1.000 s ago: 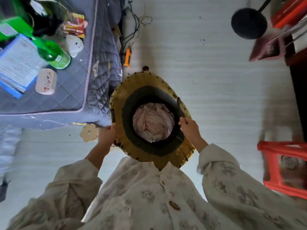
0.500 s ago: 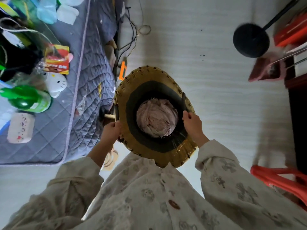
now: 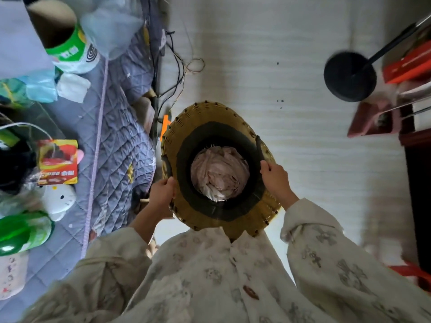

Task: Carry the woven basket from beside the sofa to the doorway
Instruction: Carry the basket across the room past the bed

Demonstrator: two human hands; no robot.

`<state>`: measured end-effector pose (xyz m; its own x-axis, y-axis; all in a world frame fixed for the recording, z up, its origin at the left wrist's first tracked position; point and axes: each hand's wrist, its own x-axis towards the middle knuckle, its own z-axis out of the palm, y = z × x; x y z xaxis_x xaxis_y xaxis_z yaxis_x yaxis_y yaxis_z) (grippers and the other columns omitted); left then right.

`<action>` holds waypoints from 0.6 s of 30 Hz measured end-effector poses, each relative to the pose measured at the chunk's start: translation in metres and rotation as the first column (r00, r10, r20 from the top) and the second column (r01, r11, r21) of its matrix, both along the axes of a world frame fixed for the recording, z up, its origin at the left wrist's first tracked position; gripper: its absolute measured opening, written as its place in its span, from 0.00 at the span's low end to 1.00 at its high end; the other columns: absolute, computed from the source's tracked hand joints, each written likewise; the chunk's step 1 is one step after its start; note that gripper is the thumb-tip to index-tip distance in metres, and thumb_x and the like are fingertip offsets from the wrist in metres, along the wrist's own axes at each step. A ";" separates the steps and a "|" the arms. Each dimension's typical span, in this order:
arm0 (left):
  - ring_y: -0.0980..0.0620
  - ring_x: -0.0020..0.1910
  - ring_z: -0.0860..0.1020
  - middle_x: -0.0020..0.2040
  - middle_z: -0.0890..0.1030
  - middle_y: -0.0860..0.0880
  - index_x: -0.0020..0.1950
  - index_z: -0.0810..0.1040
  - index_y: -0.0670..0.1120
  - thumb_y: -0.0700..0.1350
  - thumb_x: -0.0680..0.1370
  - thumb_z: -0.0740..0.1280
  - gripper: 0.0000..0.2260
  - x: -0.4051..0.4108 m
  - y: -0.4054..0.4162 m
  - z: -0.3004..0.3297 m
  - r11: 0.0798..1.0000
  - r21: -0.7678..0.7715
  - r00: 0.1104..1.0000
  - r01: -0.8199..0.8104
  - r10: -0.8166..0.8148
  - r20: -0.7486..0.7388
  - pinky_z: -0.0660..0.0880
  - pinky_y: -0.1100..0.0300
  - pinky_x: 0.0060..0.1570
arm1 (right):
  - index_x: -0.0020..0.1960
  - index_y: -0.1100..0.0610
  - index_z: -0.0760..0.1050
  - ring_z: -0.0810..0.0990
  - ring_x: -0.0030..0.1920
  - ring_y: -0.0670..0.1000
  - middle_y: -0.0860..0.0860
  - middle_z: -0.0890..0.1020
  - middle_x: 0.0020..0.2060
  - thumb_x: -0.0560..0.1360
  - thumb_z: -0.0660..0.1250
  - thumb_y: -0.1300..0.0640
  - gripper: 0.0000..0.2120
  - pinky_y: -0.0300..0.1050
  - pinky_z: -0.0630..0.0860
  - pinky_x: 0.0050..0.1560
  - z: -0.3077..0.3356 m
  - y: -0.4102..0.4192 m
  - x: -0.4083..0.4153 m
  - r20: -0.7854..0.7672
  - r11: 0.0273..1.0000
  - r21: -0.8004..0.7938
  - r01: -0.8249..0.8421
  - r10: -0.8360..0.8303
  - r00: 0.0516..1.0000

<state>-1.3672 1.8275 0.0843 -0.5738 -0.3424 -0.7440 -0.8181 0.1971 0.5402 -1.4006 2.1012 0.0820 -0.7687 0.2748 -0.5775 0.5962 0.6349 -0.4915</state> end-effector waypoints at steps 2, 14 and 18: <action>0.50 0.30 0.67 0.28 0.70 0.46 0.30 0.70 0.44 0.43 0.78 0.57 0.16 -0.022 0.011 -0.003 1.000 -0.028 1.000 -0.002 0.002 -0.002 0.64 0.58 0.35 | 0.52 0.60 0.75 0.77 0.45 0.56 0.58 0.80 0.47 0.80 0.51 0.47 0.20 0.52 0.76 0.53 -0.007 0.008 -0.024 0.011 1.000 -0.005 -0.003 0.004 1.000; 0.48 0.30 0.70 0.31 0.73 0.45 0.39 0.76 0.44 0.45 0.78 0.57 0.12 -0.182 0.076 0.017 0.986 -0.031 0.981 -0.167 0.163 -0.107 0.65 0.60 0.31 | 0.33 0.49 0.65 0.75 0.44 0.55 0.53 0.73 0.37 0.79 0.51 0.47 0.17 0.53 0.72 0.51 0.000 0.074 -0.206 0.001 0.987 -0.066 -0.145 0.145 0.989; 0.49 0.27 0.68 0.28 0.71 0.45 0.35 0.75 0.46 0.44 0.78 0.58 0.13 -0.243 0.092 0.017 0.981 -0.004 0.975 -0.194 0.192 -0.109 0.65 0.60 0.30 | 0.34 0.49 0.66 0.76 0.46 0.56 0.53 0.75 0.39 0.79 0.50 0.46 0.17 0.56 0.74 0.55 0.004 0.088 -0.265 0.007 0.990 -0.055 -0.132 0.133 0.991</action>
<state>-1.6104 1.9195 0.1015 -0.5724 -0.4648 -0.6755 -0.7786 0.0496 0.6256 -1.6658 2.1896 0.0862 -0.7899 0.1386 -0.5973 0.5140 0.6810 -0.5216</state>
